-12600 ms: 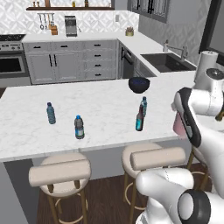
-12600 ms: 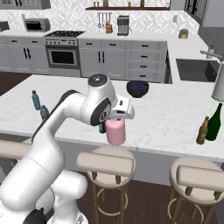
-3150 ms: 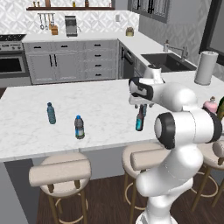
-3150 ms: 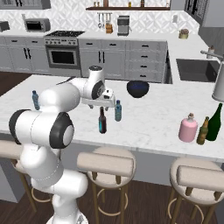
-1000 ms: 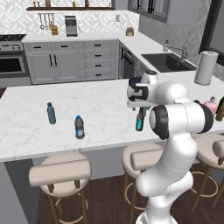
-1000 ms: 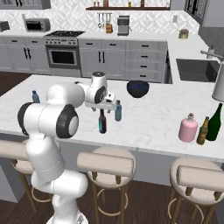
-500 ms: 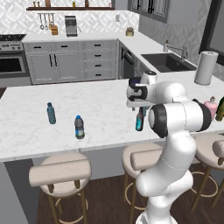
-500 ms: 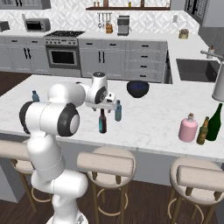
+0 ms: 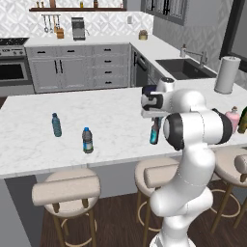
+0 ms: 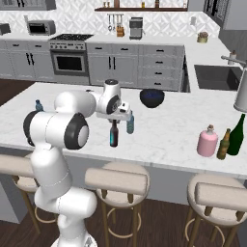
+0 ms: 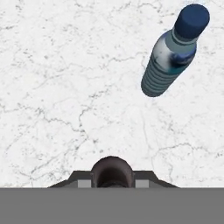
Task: Move the plastic bottles in the middle to the plastics group, and the glass bottles in the middle to the glass group.
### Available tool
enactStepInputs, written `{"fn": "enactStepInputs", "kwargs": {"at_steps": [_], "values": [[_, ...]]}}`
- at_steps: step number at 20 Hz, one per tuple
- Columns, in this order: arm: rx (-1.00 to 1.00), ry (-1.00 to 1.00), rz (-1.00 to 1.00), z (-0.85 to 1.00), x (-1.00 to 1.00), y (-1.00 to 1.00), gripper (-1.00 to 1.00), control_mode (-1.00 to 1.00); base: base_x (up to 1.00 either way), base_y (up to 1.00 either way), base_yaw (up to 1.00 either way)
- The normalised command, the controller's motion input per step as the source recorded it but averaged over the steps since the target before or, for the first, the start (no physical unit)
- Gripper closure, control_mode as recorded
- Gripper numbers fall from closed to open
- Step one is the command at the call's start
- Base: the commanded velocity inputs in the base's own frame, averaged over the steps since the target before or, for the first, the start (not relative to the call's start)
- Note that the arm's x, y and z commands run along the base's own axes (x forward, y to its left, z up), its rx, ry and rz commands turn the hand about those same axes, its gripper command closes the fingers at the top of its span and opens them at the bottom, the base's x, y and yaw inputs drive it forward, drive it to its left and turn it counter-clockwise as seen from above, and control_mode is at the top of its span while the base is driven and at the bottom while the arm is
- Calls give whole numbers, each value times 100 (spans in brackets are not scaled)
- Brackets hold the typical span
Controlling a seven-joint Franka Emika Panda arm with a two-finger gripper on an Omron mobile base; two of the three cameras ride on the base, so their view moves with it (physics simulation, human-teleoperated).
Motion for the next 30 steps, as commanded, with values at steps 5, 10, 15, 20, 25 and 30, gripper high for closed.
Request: {"fn": "enactStepInputs", "kwargs": {"at_steps": [5, 10, 15, 20, 25, 30], "values": [[0, 0, 0, 2, -18, -8, 100, -100, 0, 0, 0], [0, -3, 0, 36, -48, -29, 100, -100, 0, 0, 0], [0, -5, 0, 45, -39, -53, 100, -100, 0, 0, 0], [-2, -5, -3, 30, -10, -67, 100, -100, 0, 0, 0], [-6, -10, -3, 6, 1, -75, 100, -100, 0, 0, 0], [-6, -5, -4, 0, 9, -81, 100, -100, 0, 0, 0]]}}
